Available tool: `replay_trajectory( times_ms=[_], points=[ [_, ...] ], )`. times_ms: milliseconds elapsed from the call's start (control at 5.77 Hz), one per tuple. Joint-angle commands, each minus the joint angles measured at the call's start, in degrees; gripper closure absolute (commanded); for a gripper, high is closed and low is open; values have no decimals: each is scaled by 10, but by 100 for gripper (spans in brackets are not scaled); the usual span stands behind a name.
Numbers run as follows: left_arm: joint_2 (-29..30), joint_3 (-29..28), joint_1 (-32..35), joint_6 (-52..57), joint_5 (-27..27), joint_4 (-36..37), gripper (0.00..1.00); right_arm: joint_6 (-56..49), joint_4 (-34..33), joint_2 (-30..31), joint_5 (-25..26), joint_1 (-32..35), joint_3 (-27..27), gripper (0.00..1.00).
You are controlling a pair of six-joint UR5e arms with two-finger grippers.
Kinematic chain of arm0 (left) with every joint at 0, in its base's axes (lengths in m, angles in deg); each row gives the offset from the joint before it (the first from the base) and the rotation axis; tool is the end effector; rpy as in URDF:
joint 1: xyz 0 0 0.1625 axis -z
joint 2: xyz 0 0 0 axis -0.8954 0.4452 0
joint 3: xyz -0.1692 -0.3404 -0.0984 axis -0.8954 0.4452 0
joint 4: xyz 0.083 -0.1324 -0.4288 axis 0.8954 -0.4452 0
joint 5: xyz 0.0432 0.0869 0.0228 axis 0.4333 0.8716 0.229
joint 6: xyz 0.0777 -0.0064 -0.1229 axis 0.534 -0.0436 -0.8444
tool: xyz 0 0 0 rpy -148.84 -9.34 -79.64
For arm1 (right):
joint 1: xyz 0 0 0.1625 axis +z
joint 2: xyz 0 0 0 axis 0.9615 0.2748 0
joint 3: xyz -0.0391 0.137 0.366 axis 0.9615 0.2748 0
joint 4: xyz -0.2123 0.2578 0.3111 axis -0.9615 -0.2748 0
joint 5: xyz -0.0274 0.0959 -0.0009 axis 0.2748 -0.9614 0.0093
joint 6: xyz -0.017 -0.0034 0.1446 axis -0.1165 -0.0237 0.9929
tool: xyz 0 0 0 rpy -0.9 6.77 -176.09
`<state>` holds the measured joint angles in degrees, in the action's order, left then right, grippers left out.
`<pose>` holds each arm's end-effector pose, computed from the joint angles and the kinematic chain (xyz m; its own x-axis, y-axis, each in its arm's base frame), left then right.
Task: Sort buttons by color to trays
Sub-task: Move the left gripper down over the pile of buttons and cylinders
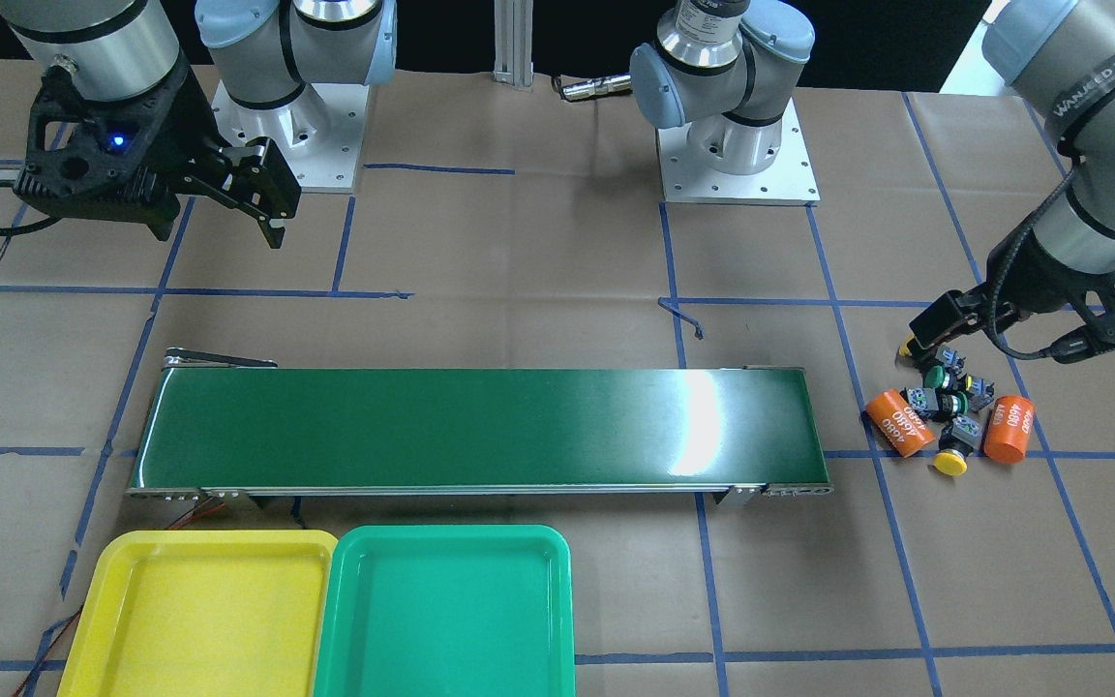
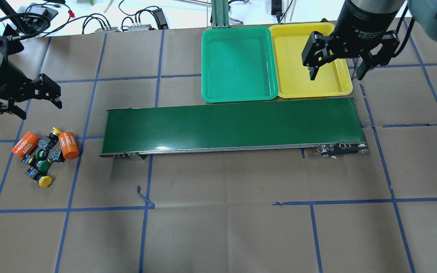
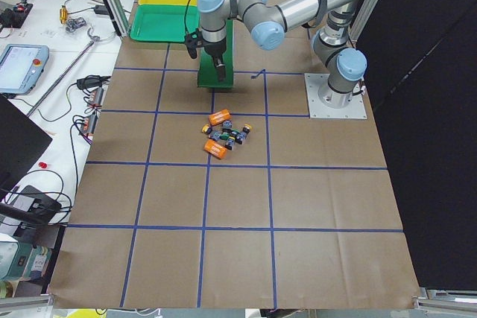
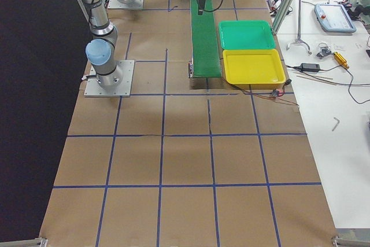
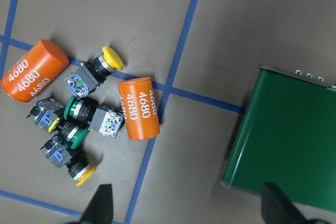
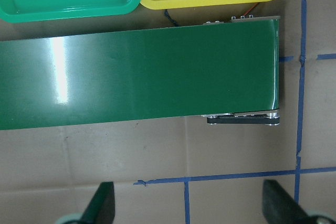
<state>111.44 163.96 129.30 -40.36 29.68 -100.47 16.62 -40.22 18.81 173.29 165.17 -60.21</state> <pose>0.1080 -0.5650 0.2807 -0.9532 -0.3021 0.0080 -0.3015 0.9524 0.0453 0.1436 -0.5450 0.4372 -0.9982 0.0606 0.0041 0.0607 0.9977 0.0297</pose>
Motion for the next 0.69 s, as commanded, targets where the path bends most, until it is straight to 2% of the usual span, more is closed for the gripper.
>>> replay_trajectory(
  times_ms=[0, 173, 520],
  points=[
    [63, 35, -22, -3, 1, 59, 3, 1, 0, 0, 0, 0, 0, 0],
    [90, 69, -26, 2, 1, 124, 3, 2, 0, 0, 0, 0, 0, 0],
    [130, 85, -29, -7, 9, 148, 3, -3, 0, 1, -1, 0, 0, 0]
  ],
)
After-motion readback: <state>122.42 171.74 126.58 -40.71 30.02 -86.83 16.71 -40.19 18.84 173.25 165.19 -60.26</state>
